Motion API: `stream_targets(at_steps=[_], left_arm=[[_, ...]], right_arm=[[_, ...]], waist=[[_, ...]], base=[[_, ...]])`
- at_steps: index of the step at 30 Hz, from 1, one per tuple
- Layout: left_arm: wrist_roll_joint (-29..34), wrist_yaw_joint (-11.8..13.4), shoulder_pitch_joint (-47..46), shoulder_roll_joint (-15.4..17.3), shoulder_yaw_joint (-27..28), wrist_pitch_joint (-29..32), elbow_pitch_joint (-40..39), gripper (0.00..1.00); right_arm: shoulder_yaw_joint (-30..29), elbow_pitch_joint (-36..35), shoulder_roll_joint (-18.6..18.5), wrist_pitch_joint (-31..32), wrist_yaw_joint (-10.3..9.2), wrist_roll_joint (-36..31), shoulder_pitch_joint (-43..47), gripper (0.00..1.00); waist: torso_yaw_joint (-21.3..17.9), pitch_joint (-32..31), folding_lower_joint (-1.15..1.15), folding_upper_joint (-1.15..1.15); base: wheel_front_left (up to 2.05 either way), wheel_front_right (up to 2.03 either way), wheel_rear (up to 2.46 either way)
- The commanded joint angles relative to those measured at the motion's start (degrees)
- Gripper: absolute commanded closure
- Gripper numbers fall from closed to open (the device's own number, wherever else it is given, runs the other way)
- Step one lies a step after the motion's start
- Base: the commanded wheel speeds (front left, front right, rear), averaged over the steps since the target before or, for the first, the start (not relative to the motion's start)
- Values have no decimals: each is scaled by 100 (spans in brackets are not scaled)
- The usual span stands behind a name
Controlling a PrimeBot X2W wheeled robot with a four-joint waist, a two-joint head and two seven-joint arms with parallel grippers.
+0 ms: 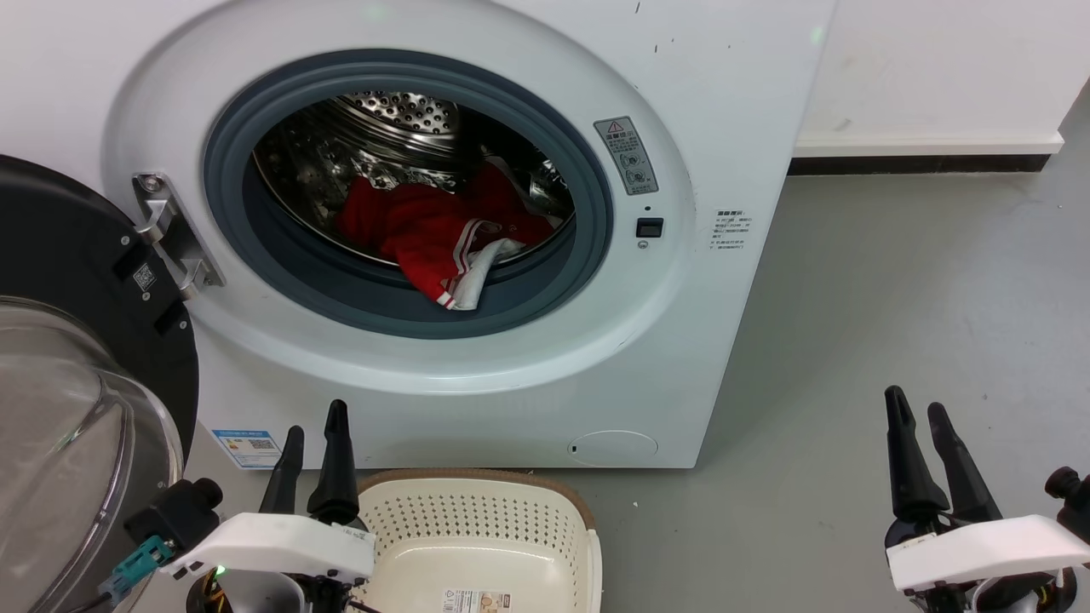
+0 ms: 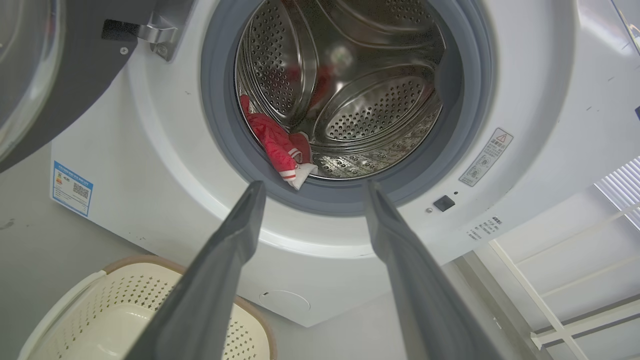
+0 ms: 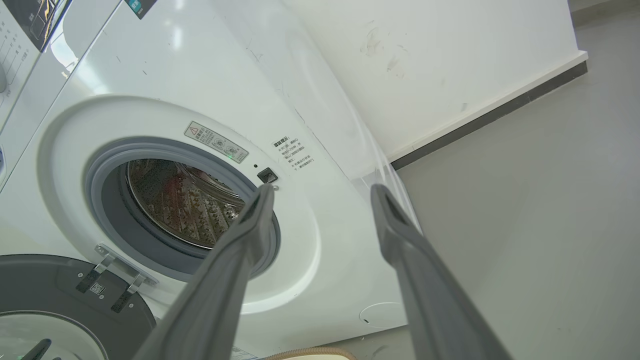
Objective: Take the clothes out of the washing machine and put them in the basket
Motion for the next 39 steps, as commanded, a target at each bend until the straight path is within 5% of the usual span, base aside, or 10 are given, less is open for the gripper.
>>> stream_targets(at_steps=[1, 39], left_arm=[[153, 21, -3, 13, -20, -47, -99, 0], [2566, 293, 260, 62, -371, -626, -323, 0]], right_arm=[[16, -117, -8, -55, 0, -174, 12, 0], [144, -707, -4, -629, 0, -2754, 406, 0]], waist=[[0, 1, 0, 0], [8, 32, 0, 0]], base=[[0, 0, 0], [0, 0, 0]])
